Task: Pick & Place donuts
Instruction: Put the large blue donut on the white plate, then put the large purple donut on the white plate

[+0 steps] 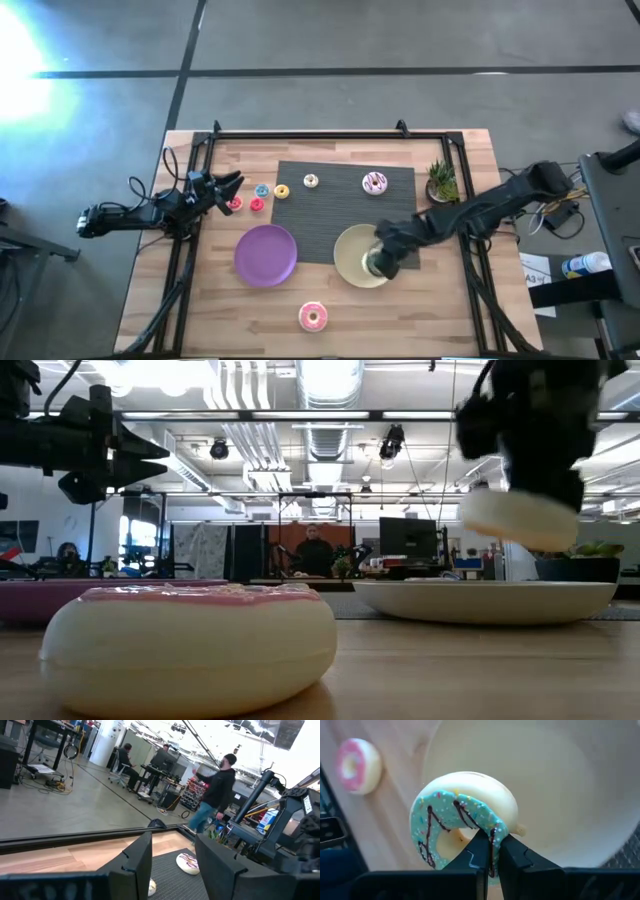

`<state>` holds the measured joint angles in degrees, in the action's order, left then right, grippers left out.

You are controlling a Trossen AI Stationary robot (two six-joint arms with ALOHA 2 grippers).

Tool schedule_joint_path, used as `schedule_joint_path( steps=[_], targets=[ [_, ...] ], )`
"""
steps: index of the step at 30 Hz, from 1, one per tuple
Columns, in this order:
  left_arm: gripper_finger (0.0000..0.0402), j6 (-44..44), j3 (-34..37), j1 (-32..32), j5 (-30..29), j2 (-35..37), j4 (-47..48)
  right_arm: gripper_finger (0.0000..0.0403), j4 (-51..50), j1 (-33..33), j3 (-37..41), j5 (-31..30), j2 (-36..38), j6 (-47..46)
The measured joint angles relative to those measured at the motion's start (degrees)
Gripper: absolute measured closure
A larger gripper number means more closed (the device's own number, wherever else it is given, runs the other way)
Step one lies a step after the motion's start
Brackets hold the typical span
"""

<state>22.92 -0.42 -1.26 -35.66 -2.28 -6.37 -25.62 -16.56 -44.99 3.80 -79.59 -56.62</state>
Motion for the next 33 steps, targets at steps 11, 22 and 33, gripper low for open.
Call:
schedule_joint_path(
  steps=[11, 22, 33],
  targets=[
    [0.0278, 0.0, 0.0, 0.0, 0.0, -0.2, 0.5, 0.0315, -0.3, 3.3, -0.6, 7.6, -7.8, 3.5],
    [0.0278, 0.0, 0.0, 0.0, 0.0, -0.2, 0.6, 0.0171, -4.5, 3.4, -0.6, 0.8, -0.1, 4.5],
    [0.0278, 0.0, 0.0, 0.0, 0.0, -0.2, 1.0, 0.0166, -4.8, 17.8, -0.7, -15.5, 9.2, -2.9]
  ],
)
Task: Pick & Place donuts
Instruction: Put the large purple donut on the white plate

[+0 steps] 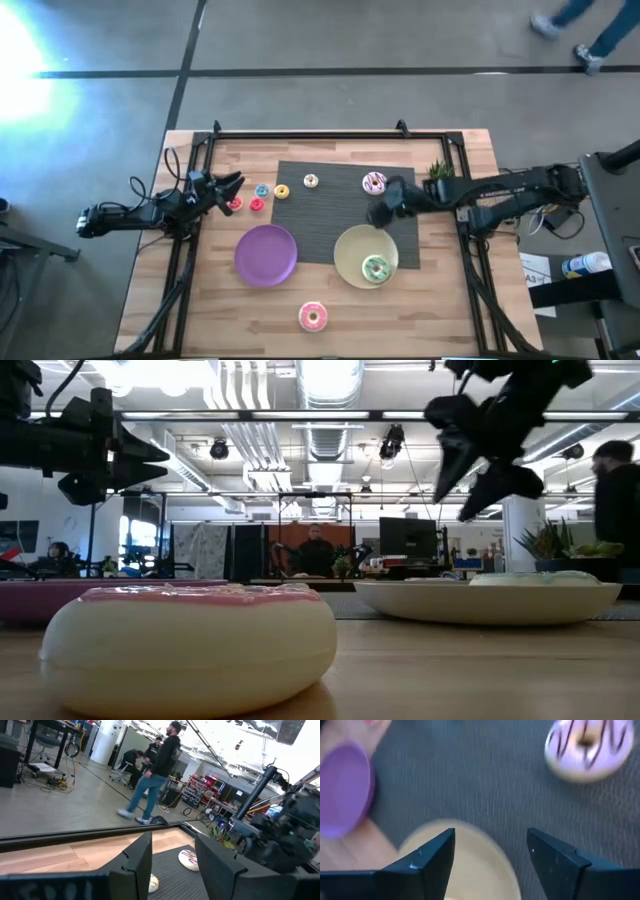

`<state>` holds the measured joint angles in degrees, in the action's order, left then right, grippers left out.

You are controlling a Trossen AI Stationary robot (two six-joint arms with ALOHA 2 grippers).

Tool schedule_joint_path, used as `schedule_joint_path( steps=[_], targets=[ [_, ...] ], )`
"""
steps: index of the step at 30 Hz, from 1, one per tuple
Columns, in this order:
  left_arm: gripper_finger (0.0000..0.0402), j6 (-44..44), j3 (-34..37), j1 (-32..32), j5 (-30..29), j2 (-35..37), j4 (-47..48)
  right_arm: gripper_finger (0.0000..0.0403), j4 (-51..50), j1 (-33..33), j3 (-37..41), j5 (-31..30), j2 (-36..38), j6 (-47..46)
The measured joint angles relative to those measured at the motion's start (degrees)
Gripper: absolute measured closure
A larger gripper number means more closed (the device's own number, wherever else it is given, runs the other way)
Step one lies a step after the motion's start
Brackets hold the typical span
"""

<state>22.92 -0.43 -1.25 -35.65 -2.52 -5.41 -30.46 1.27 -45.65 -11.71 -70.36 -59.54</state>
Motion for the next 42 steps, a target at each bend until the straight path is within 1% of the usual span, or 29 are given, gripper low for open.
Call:
schedule_joint_path(
  steps=[3, 6, 8, 12, 20, 25, 29, 33, 37, 42],
  targets=[
    [0.0278, 0.0, 0.0, 0.0, 0.0, 0.0, 0.0, 0.0167, 1.5, 6.6, 0.0, 0.7, -1.6, 2.8],
    [0.0278, 0.0, 0.0, 0.0, 0.0, 0.0, 0.0, 0.0167, 0.6, 12.6, 0.0, 3.5, -3.8, 6.1],
    [0.0278, 0.0, 0.0, 0.0, 0.0, 0.0, 0.0, 0.0167, 0.7, 15.9, 0.0, 5.2, -5.3, 8.8],
    [0.0278, 0.0, 0.0, 0.0, 0.0, 0.0, 0.0, 0.0167, 0.2, 20.9, -1.1, 5.5, -9.0, 13.6],
    [0.0278, 0.0, 0.0, 0.0, 0.0, 0.0, 0.0, 0.0167, -4.3, 28.3, -8.7, 6.3, -20.2, 27.1],
    [0.0278, 0.0, 0.0, 0.0, 0.0, 0.0, 0.1, 0.0167, -7.1, 31.8, -13.2, 10.4, -28.3, 33.0],
    [0.0278, 0.0, 0.0, 0.0, 0.0, 0.0, 0.1, 0.0167, -8.5, 33.2, -16.1, 10.9, -31.9, 37.1],
    [0.0278, 0.0, 0.0, 0.0, 0.0, 0.0, 0.1, 0.0170, -10.1, 34.5, -18.5, 11.7, -32.9, 40.0],
    [0.0278, 0.0, 0.0, 0.0, 0.0, 0.0, 0.1, 0.0193, -11.7, 35.4, -19.5, 15.6, -33.0, 42.6],
    [0.0278, 0.0, 0.0, 0.0, 0.0, 0.0, 0.0, 0.0261, -11.8, 35.6, -18.3, 17.9, -33.0, 43.5]
  ],
)
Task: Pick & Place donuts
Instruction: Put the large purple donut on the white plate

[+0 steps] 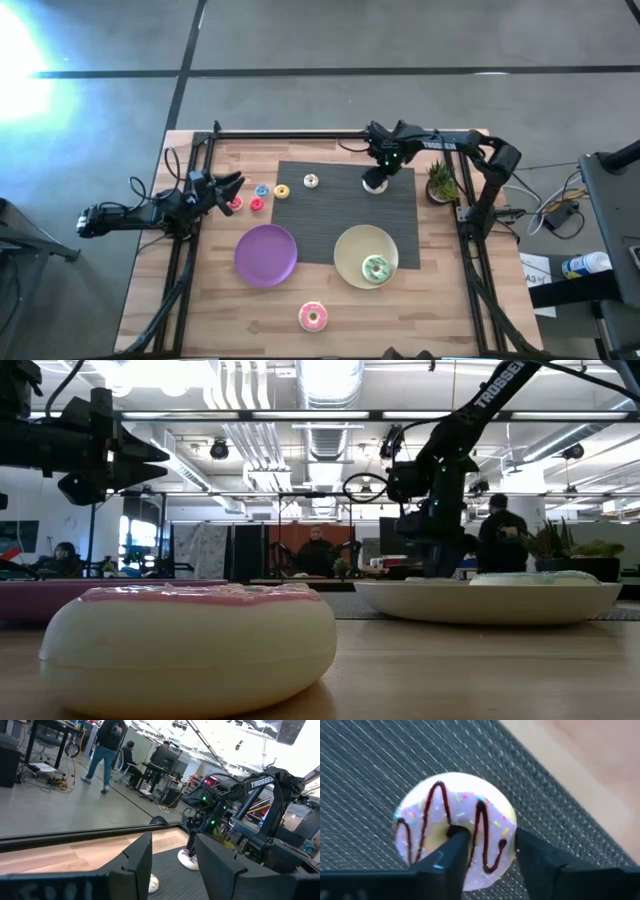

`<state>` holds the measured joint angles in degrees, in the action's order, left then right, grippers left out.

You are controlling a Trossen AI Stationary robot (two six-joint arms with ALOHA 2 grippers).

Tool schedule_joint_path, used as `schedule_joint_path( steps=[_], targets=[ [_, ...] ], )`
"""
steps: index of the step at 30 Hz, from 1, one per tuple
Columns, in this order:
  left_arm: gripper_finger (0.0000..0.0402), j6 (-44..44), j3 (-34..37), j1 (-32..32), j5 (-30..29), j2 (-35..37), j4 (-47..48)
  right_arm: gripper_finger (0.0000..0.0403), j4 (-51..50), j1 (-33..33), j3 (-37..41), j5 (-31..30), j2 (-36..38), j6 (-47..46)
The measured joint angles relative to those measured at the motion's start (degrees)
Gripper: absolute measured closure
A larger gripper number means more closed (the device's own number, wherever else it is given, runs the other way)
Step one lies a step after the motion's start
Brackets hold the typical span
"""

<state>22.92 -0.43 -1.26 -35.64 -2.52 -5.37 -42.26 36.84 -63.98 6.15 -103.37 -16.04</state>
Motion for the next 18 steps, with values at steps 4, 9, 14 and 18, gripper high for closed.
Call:
schedule_joint_path(
  steps=[4, 9, 14, 18],
  targets=[
    [0.0278, 0.0, 0.0, 0.0, 0.0, 0.0, 0.0, 0.0307, 0.4, 0.0, 2.3, 0.4, 0.0, -1.4],
    [0.0278, 0.0, 0.0, 0.0, 0.0, 0.0, 0.0, 0.0345, -0.9, -0.6, 2.7, 0.4, 1.7, -0.7],
    [0.0278, 0.0, 0.0, 0.0, 0.0, 0.0, 0.0, 0.0386, -0.8, -2.7, -1.0, -1.4, 9.0, -1.1],
    [0.0278, 0.0, 0.0, 0.0, 0.0, 0.0, 0.0, 0.0388, -2.3, -6.5, -3.1, 0.3, 13.6, -1.1]
  ],
)
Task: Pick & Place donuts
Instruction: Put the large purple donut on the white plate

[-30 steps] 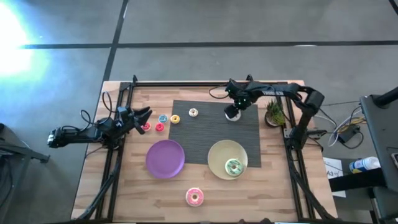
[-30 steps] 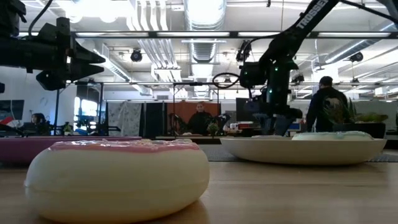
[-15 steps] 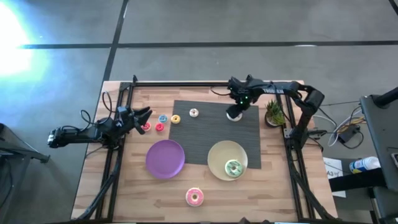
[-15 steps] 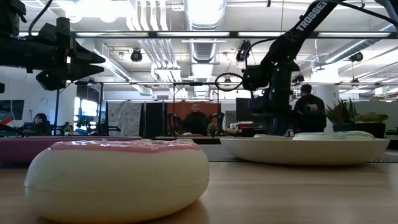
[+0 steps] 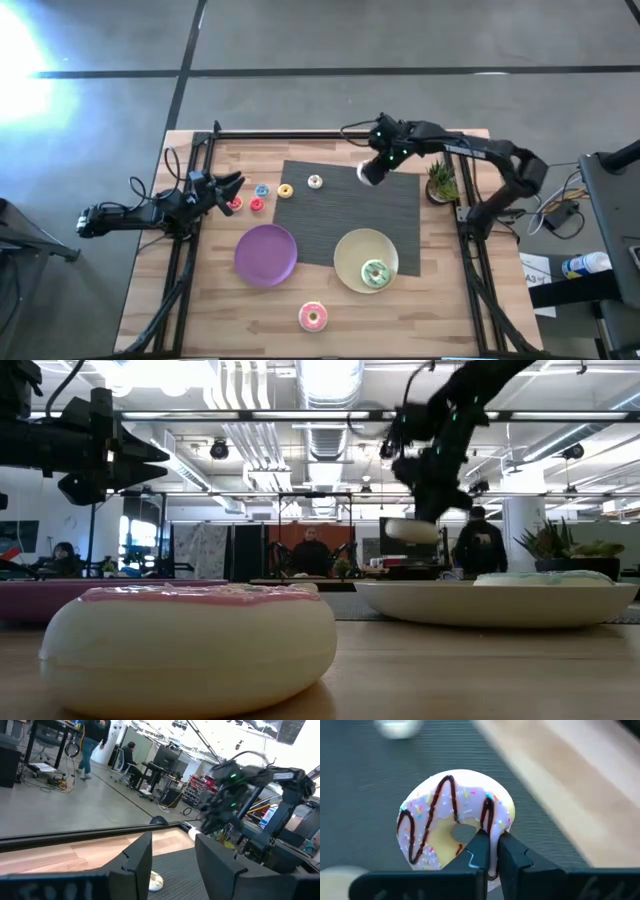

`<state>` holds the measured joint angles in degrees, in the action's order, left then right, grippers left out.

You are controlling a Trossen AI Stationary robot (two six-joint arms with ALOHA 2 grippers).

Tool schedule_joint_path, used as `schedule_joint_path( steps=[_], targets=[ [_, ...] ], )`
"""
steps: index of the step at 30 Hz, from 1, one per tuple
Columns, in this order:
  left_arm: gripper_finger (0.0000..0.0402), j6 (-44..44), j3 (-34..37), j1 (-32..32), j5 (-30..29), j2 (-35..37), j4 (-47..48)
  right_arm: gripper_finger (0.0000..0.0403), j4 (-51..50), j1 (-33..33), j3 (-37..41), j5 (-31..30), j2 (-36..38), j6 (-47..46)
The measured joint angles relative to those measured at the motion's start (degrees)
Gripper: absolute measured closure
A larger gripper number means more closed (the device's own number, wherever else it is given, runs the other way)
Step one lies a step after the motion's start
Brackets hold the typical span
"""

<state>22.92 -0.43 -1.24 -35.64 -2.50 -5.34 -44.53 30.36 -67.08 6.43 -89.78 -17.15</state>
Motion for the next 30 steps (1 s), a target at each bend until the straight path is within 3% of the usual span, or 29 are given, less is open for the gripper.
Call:
schedule_joint_path(
  steps=[5, 13, 22, 30],
  targets=[
    [0.0278, 0.0, 0.0, 0.0, 0.0, 0.0, 0.0, 0.0389, -1.8, -11.8, 1.3, 4.3, 1.5, -2.2],
    [0.0278, 0.0, 0.0, 0.0, 0.0, 0.0, 0.0, 0.0389, -1.8, -29.9, 5.0, -1.9, -3.4, -13.2],
    [0.0278, 0.0, 0.0, 0.0, 0.0, 0.0, 0.0, 0.0381, -1.7, -36.7, 5.7, -8.2, -6.1, -25.8],
    [0.0278, 0.0, 0.0, 0.0, 0.0, 0.0, 0.0, 0.0291, -2.5, -37.2, 5.7, -7.9, -6.1, -26.6]
  ],
)
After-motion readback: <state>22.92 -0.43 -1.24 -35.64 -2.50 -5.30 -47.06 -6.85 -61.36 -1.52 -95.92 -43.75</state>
